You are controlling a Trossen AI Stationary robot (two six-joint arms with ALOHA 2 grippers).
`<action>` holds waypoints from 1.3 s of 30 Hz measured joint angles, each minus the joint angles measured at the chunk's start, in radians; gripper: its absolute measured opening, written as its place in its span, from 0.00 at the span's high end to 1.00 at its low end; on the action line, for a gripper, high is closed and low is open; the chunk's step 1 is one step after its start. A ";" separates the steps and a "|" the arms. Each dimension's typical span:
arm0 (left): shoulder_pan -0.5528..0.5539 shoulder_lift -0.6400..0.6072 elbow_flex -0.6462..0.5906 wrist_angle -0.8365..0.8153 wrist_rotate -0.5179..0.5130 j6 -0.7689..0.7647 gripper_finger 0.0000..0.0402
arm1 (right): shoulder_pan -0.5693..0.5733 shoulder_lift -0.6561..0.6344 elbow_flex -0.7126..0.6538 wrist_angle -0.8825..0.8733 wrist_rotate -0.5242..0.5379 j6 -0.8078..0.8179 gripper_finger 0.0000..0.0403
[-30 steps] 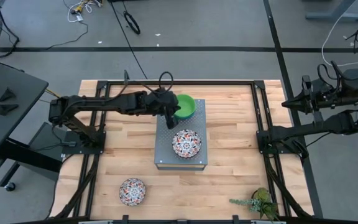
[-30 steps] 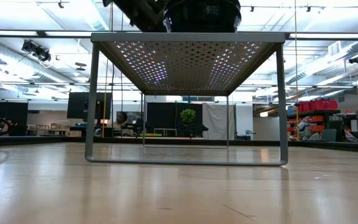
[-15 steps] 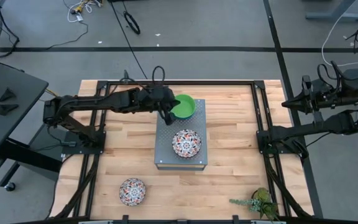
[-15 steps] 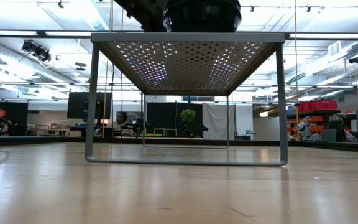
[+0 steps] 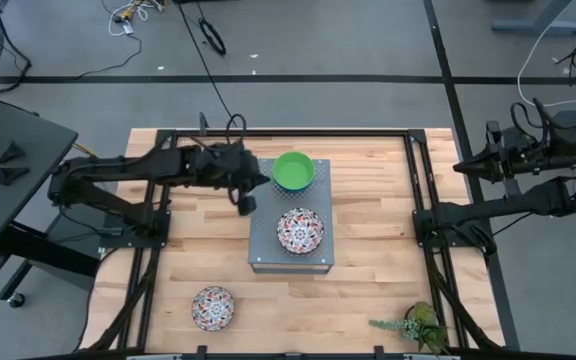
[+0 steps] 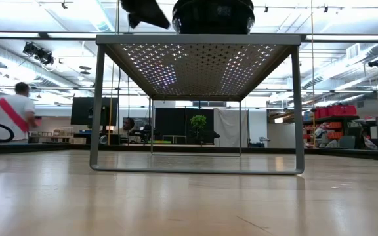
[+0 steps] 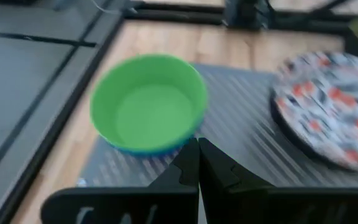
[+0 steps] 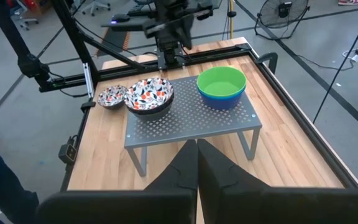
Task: Pick & Place Mini bowls
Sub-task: Stack the white patterned bowl on top of the white patterned bowl on the shelf
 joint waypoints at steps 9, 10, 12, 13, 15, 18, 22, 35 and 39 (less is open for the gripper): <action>-0.139 -0.024 0.000 -0.190 0.099 -0.063 1.00 | 0.000 0.000 0.000 0.000 0.000 0.000 0.99; -0.150 -0.024 0.000 -0.215 0.106 -0.071 1.00 | 0.000 0.000 0.000 0.000 0.000 0.000 0.99; -0.180 -0.023 0.000 -0.274 0.110 -0.081 1.00 | 0.000 0.000 0.000 0.000 0.000 0.000 0.99; -0.194 -0.023 0.000 -0.299 0.110 -0.085 1.00 | 0.000 0.000 0.000 0.000 0.000 0.000 0.99; -0.223 -0.024 0.000 -0.341 0.118 -0.109 0.99 | 0.000 0.000 0.000 0.000 0.000 0.000 0.99; -0.269 -0.023 0.000 -0.391 0.174 -0.140 0.97 | 0.000 0.000 0.000 0.000 0.000 0.000 0.99; -0.331 -0.023 0.000 -0.426 0.250 -0.209 0.94 | 0.000 0.000 0.000 0.000 0.000 0.000 0.99; -0.484 -0.023 -0.090 -0.484 0.259 -0.476 0.66 | 0.000 0.000 0.000 0.000 0.000 0.000 0.99; -0.528 -0.023 -0.162 -0.452 0.349 -0.551 0.58 | 0.000 0.000 0.000 0.000 0.000 0.000 0.99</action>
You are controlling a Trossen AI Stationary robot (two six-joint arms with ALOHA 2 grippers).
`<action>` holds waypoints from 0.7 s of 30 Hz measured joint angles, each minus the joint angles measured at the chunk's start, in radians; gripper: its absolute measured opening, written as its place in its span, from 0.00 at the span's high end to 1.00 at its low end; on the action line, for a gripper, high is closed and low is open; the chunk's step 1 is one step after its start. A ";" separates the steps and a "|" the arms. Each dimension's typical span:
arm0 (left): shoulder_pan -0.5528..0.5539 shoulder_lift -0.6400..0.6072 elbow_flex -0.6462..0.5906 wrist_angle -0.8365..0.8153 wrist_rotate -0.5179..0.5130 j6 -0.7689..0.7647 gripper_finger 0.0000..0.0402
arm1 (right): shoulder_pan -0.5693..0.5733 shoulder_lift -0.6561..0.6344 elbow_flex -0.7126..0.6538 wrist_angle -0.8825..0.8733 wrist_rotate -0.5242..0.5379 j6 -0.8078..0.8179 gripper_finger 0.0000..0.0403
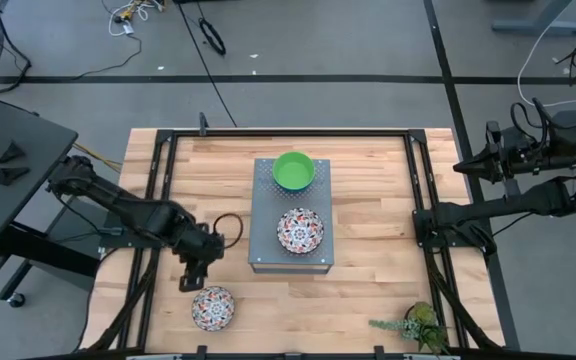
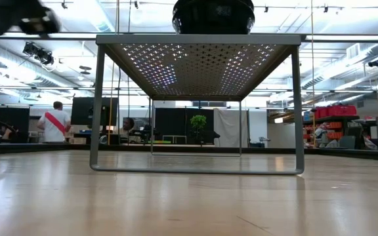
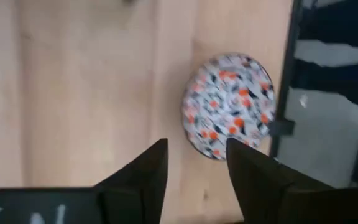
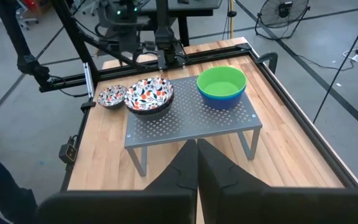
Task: Pick & Place Mini bowls
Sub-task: Stack the white patterned bowl on top of the white patterned bowl on the shelf
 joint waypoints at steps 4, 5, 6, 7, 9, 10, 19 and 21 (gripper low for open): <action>-0.052 0.000 -0.055 0.050 0.023 -0.070 0.55 | 0.000 0.000 0.000 0.000 0.000 0.000 0.99; -0.064 0.000 -0.062 0.063 0.024 -0.084 0.54 | 0.000 0.000 0.000 0.000 0.000 0.000 0.99; -0.076 0.000 -0.068 0.071 0.024 -0.101 0.54 | 0.000 0.000 0.000 0.000 0.000 0.000 0.99; -0.088 0.000 -0.074 0.080 0.024 -0.109 0.53 | 0.000 0.000 0.000 0.000 0.000 0.000 0.99; -0.114 0.000 -0.081 0.092 0.019 -0.134 0.53 | 0.000 0.000 0.000 0.000 0.000 0.000 0.99; -0.126 0.000 -0.084 0.102 0.014 -0.146 0.53 | 0.000 0.000 0.000 0.000 0.000 0.000 0.99; -0.195 0.041 -0.094 0.117 -0.014 -0.246 0.53 | 0.000 0.000 0.000 0.000 0.000 0.000 0.99; -0.202 0.058 -0.094 0.120 -0.015 -0.262 0.53 | 0.000 0.000 0.000 0.000 0.000 0.000 0.99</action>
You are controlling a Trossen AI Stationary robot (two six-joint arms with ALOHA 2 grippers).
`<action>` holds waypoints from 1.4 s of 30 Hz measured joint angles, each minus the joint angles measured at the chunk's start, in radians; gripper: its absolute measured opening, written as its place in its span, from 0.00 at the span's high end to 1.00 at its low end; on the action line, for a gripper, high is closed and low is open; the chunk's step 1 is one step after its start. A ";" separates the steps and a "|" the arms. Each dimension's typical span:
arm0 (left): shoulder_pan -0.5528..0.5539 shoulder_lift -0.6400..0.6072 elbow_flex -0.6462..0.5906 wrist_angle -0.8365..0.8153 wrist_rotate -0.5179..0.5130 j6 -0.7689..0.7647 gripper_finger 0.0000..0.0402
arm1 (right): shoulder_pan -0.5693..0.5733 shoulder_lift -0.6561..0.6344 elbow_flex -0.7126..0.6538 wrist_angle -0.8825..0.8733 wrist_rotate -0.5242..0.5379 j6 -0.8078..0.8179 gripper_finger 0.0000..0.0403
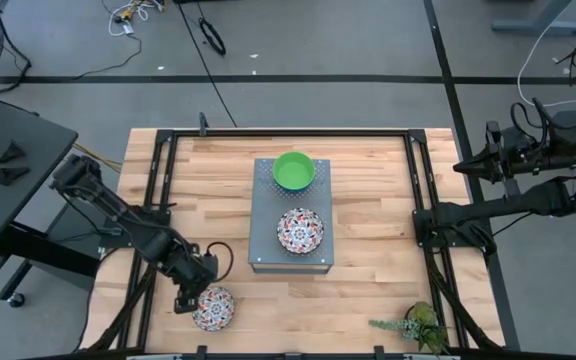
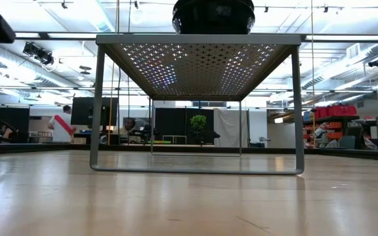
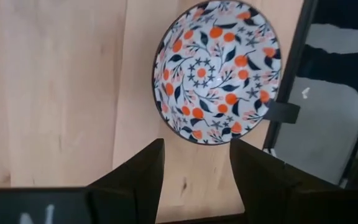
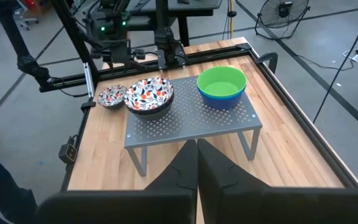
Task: Pick & Place Mini bowls
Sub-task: Stack the white patterned bowl on top of the white patterned bowl on the shelf
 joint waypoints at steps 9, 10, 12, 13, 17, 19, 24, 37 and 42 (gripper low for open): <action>-0.004 0.069 0.000 -0.001 -0.016 -0.134 0.53 | 0.000 0.000 0.000 0.000 0.000 0.000 0.99; -0.004 0.078 0.000 0.000 -0.018 -0.164 0.53 | 0.000 0.000 0.000 0.000 0.000 0.000 0.99; -0.004 0.098 0.000 -0.001 -0.022 -0.217 0.53 | 0.000 0.000 0.000 0.000 0.000 0.000 0.99; -0.004 0.106 0.000 0.000 -0.026 -0.238 0.53 | 0.000 0.000 0.000 0.000 0.000 0.000 0.99; -0.004 0.146 0.000 0.003 -0.026 -0.292 0.53 | 0.000 0.000 0.000 0.000 0.000 0.000 0.99; -0.004 0.165 0.000 0.019 -0.025 -0.313 0.53 | 0.000 0.000 0.000 0.000 0.000 0.000 0.99; -0.002 0.209 0.000 0.035 -0.032 -0.373 0.53 | 0.000 0.000 0.000 0.000 0.000 0.000 0.99; -0.002 0.287 0.001 0.046 -0.053 -0.425 0.53 | 0.000 0.000 0.000 0.000 0.000 0.000 0.99; 0.005 0.290 0.001 0.048 -0.060 -0.423 0.54 | 0.000 0.000 0.000 0.000 0.000 0.000 0.99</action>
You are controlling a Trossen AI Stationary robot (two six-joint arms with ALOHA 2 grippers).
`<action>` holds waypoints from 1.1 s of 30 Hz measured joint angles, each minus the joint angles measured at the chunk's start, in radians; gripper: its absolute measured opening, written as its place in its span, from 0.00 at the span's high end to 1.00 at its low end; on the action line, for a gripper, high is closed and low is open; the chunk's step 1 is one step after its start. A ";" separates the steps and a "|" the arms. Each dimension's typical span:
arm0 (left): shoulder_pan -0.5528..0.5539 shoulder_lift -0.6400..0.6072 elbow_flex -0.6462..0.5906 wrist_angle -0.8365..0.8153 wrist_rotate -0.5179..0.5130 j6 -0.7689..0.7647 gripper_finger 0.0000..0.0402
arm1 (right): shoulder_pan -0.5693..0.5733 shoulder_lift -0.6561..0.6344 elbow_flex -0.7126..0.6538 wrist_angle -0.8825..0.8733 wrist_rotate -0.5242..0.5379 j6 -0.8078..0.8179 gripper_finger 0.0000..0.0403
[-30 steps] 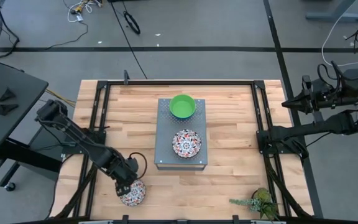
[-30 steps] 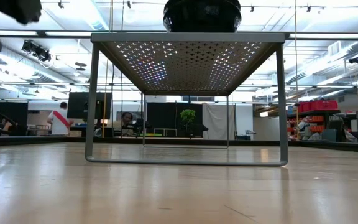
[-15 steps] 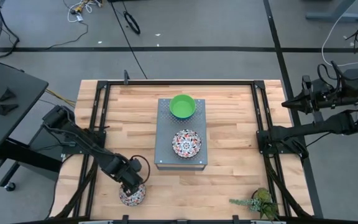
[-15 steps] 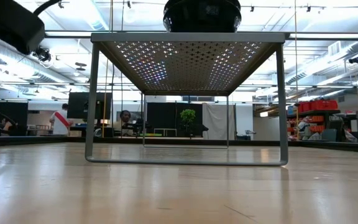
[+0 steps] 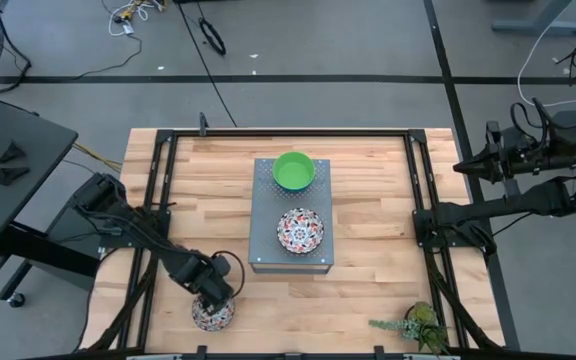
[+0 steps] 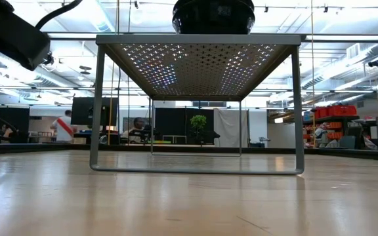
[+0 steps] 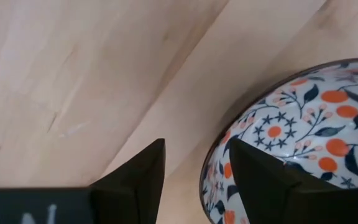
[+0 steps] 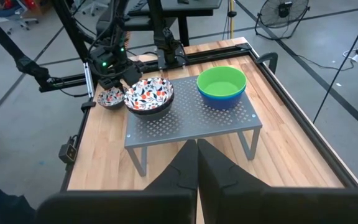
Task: Pick & Place Mini bowls
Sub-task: Stack the white patterned bowl on top of the white patterned bowl on the shelf
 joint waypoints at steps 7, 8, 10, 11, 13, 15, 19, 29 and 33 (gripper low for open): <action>0.000 0.000 0.000 0.008 0.005 0.006 0.64 | 0.000 0.000 0.000 0.000 0.000 0.000 0.99; 0.000 0.000 0.000 0.009 0.007 0.006 0.67 | 0.000 0.000 0.000 0.000 0.000 0.000 0.99; 0.000 0.000 0.000 0.011 0.008 0.006 0.71 | 0.000 0.000 0.000 0.000 0.000 0.000 0.99; 0.000 0.000 0.000 0.011 0.008 0.006 0.73 | 0.000 0.000 0.000 0.000 0.000 0.000 0.99; 0.000 0.000 0.000 0.012 0.008 0.007 0.77 | 0.000 0.000 0.000 0.000 0.000 0.000 0.99; 0.000 0.000 0.000 0.014 0.009 0.014 0.82 | 0.000 0.000 0.000 0.000 0.000 0.000 0.99; 0.000 -0.001 0.001 0.014 0.030 0.021 0.91 | 0.000 0.000 0.000 0.000 0.000 0.000 0.99; 0.000 -0.005 0.012 0.021 0.068 0.062 0.97 | 0.000 0.000 0.000 0.000 0.000 0.000 0.99; 0.000 -0.003 0.033 0.009 0.081 0.067 0.97 | 0.000 0.000 0.000 0.000 0.000 0.000 0.99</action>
